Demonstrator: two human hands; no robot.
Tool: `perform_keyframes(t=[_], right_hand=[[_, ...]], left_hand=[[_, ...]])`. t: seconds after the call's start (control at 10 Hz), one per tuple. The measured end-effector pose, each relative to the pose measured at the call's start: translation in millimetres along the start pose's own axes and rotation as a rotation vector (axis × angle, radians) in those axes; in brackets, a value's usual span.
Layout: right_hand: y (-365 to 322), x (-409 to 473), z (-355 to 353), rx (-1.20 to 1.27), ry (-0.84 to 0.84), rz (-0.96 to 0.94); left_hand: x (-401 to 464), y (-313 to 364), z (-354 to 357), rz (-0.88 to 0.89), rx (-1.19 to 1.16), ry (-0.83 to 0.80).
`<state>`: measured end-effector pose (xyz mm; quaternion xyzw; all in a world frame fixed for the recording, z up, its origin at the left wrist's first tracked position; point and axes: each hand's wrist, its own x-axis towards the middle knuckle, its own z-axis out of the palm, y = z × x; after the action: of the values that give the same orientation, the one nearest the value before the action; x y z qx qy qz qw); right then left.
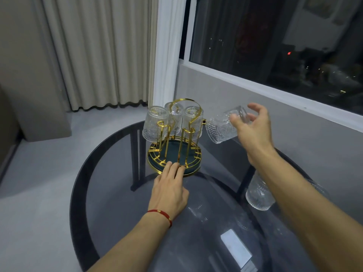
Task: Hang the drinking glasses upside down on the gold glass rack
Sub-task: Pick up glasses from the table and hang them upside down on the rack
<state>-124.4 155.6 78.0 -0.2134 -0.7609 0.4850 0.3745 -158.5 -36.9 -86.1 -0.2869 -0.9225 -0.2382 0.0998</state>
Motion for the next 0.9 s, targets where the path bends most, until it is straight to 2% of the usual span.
perform_keyframes(t=[0.2,0.5,0.9], right_hand=[[-12.9,20.6,29.6,-0.233,-0.11,-0.179],[3.1,19.8,61.1,-0.383,-0.253,-0.254],[26.2,13.5,76.8,-0.553,-0.314,-0.351]], left_hand=[[0.6,0.6,2.1,-0.002,0.012,0.004],[2.0,-0.8,4.9,-0.003,0.032,0.007],[2.9,-1.9,6.6,-0.002,0.037,-0.003]])
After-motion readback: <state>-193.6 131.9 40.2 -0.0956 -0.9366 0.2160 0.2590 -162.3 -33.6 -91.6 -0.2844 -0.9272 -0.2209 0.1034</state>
